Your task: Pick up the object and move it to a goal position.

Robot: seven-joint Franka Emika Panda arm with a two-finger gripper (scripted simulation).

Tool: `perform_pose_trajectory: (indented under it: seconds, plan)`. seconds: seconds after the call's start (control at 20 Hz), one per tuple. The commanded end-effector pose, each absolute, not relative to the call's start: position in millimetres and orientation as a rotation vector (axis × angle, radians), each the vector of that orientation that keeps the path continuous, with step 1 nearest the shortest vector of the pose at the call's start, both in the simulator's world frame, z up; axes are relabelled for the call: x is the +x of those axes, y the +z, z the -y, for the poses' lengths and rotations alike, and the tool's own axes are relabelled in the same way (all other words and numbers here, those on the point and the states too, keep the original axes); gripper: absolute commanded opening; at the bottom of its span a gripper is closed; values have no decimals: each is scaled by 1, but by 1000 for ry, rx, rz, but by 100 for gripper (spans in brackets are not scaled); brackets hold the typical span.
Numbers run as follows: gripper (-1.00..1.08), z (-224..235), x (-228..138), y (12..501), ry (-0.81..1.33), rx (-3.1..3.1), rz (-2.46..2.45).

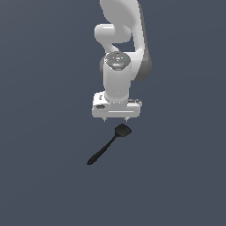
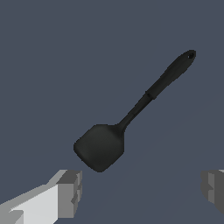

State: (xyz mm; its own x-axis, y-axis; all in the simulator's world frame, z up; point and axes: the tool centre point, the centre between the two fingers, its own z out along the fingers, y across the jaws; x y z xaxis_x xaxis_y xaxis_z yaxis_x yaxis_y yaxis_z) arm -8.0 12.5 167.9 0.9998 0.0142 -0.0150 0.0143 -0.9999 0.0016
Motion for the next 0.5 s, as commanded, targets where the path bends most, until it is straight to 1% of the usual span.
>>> perform_pose_trajectory:
  seconds: [0.0,0.45]
  plan:
    - [100,-12,-8,168,-24,3140,-22]
    - [100,-21,-16,168,-71,3158,-6]
